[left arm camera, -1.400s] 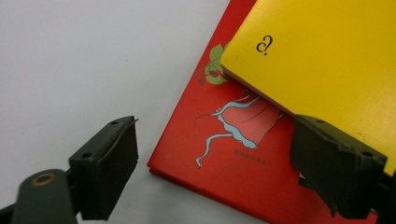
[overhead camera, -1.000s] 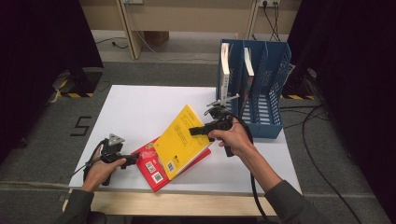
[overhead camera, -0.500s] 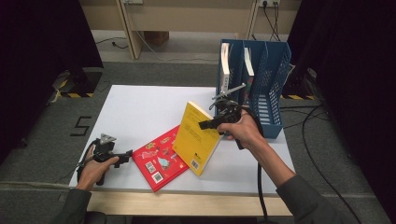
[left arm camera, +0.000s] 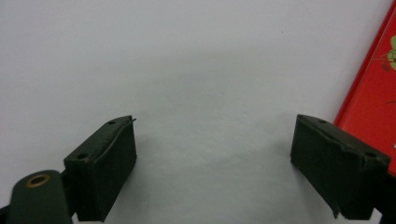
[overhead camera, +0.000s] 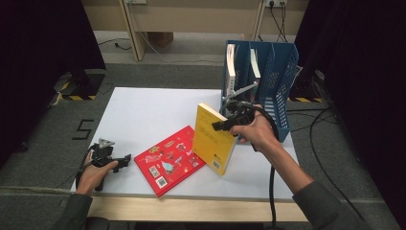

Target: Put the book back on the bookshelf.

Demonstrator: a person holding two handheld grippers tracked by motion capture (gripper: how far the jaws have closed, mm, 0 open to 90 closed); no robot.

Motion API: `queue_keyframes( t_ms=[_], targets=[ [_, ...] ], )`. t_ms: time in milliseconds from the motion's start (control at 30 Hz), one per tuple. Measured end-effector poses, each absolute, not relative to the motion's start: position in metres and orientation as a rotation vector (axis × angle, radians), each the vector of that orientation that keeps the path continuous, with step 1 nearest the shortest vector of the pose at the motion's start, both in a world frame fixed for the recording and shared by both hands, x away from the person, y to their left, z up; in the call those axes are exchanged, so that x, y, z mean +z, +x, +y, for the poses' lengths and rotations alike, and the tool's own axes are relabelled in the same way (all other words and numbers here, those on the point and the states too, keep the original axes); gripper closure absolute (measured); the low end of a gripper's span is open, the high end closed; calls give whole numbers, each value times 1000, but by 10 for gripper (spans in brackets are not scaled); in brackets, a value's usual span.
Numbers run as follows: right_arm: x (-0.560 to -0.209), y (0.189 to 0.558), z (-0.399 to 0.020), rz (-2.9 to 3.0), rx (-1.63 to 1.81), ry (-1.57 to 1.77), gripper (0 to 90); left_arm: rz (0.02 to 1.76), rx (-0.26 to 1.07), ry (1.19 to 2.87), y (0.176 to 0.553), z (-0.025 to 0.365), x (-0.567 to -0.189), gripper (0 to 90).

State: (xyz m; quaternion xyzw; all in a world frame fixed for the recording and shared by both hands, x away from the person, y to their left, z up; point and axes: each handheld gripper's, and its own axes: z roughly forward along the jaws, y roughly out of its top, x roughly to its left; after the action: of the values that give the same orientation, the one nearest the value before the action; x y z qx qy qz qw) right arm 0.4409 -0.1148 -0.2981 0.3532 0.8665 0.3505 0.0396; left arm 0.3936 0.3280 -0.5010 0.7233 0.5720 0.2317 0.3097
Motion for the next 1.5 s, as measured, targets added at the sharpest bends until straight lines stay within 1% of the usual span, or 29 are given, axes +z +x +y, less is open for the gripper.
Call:
queue_keyframes(
  t_ms=[633,1500],
  targets=[
    [-284,428,-133,2603,1074,1081,755,1500,624,1902,393,328,-503,116],
    [-243,411,-195,2412,1181,1169,755,1499,623,1901,393,329,-503,114]
  ],
)
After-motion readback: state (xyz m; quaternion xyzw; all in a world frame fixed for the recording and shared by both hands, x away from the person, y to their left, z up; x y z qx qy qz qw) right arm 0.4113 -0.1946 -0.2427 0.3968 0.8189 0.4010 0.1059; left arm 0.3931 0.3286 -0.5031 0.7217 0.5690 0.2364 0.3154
